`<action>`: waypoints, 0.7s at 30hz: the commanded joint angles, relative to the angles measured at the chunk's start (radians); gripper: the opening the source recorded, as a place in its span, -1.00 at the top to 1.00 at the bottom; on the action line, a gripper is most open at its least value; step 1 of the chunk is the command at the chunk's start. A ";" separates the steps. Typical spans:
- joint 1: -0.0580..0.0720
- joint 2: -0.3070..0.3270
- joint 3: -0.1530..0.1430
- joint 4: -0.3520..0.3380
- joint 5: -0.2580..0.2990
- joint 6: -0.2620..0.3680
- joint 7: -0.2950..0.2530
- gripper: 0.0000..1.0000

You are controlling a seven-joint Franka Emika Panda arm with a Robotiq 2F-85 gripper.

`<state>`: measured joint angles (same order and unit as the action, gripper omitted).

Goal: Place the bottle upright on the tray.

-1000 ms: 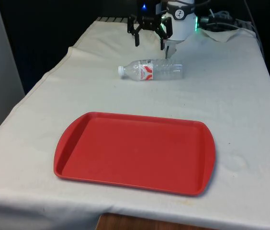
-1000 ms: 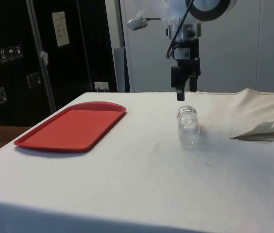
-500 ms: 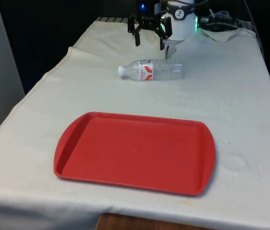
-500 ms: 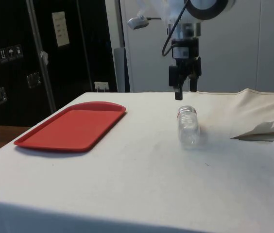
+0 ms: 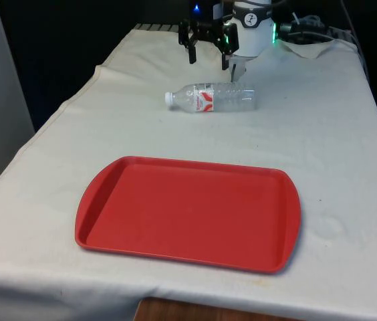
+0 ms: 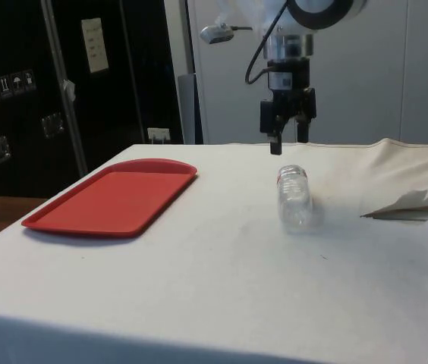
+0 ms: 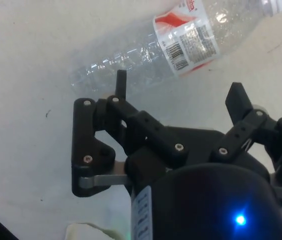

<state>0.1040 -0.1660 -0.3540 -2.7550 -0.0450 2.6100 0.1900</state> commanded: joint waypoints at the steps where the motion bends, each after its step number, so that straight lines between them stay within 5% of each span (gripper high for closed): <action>1: 0.001 0.004 -0.002 0.003 0.009 0.000 0.006 -1.00; 21: 0.002 0.012 -0.011 0.007 0.037 0.003 0.086 -1.00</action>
<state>0.1040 -0.1580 -0.3630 -2.7490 -0.0190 2.6100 0.2720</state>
